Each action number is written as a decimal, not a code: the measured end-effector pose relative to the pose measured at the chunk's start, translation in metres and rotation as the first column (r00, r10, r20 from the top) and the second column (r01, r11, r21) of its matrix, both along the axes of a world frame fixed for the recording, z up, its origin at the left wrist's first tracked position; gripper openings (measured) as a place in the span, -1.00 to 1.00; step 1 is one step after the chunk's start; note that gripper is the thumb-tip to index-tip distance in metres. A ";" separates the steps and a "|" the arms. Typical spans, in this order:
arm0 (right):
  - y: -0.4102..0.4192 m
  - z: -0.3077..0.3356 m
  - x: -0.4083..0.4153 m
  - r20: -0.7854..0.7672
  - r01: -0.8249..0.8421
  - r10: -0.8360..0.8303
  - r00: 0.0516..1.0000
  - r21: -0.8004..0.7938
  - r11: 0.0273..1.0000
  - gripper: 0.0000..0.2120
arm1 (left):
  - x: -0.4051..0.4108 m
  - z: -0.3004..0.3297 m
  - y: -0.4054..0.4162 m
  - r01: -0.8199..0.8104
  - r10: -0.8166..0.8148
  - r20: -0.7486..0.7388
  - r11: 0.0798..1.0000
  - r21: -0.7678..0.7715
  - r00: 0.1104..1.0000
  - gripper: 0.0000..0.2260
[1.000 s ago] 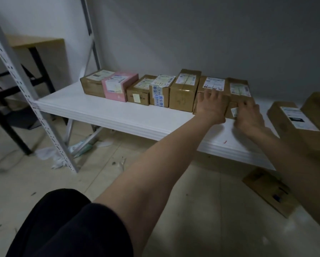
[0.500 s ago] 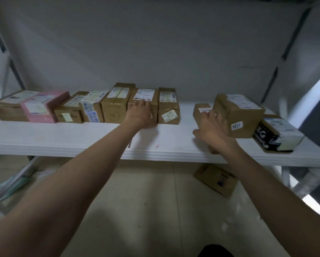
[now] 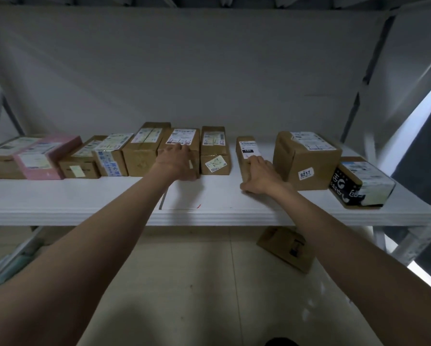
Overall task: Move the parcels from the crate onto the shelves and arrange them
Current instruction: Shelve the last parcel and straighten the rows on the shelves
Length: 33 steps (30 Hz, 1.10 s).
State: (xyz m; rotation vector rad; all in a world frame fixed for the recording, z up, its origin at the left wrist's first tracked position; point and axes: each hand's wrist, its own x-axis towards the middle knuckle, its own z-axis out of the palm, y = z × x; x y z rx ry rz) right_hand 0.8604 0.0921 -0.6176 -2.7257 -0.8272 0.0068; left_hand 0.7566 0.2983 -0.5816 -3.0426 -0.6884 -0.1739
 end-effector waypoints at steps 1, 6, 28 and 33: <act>0.007 0.000 0.003 -0.018 -0.012 0.012 1.000 0.000 1.000 -0.17 | 0.000 0.001 0.000 -0.001 0.001 -0.005 1.000 0.002 1.000 -0.20; 0.032 -0.002 0.020 -0.018 -0.028 0.028 0.999 0.011 1.000 -0.34 | -0.001 0.000 0.001 0.007 -0.007 0.003 0.999 0.038 1.000 -0.23; -0.044 0.053 0.006 0.461 0.040 -0.100 0.882 0.138 0.990 -0.37 | 0.030 -0.015 -0.060 0.166 -0.165 0.053 0.986 -0.017 0.985 -0.04; -0.107 0.040 0.022 0.340 0.270 -0.313 0.887 0.167 0.948 -0.36 | 0.058 -0.013 -0.125 0.323 -0.322 0.121 0.946 0.011 0.939 -0.15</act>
